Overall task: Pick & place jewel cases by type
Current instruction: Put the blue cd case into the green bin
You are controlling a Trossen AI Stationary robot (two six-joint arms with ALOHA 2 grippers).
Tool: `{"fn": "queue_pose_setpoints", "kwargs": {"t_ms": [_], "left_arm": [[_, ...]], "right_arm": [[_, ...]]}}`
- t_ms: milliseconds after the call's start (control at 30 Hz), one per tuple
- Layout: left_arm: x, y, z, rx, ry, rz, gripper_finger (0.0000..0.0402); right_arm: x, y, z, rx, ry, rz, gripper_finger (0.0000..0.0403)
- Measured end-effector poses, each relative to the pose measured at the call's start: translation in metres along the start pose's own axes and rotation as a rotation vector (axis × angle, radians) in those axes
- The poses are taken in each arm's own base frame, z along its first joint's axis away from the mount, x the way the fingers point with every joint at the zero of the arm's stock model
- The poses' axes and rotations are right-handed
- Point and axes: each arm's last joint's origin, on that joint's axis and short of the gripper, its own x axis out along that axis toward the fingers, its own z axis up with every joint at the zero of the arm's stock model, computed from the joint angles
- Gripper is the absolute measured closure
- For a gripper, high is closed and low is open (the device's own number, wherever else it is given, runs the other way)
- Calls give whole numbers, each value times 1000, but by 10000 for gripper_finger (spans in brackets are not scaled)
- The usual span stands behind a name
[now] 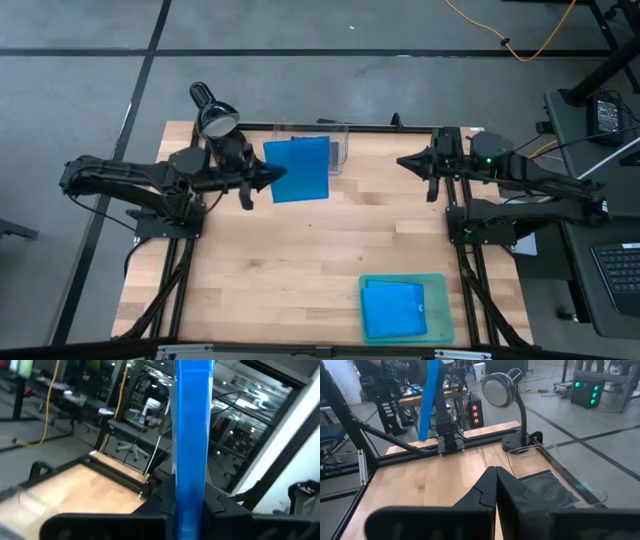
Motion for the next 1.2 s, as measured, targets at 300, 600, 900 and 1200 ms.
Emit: {"fn": "queue_pose_setpoints", "kwargs": {"t_ms": [300,600,900,1200], "left_arm": [[-8,-19,41,161,54,18,383],[-14,-25,58,275,80,34,382],[-14,-36,53,568,88,-106,382],[-20,-53,58,911,-44,0,382]], "right_arm": [[1,0,2,3,-17,3,398],[1,0,2,3,-16,4,398],[1,0,1,30,-15,4,398],[1,0,1,53,-14,5,398]]}}
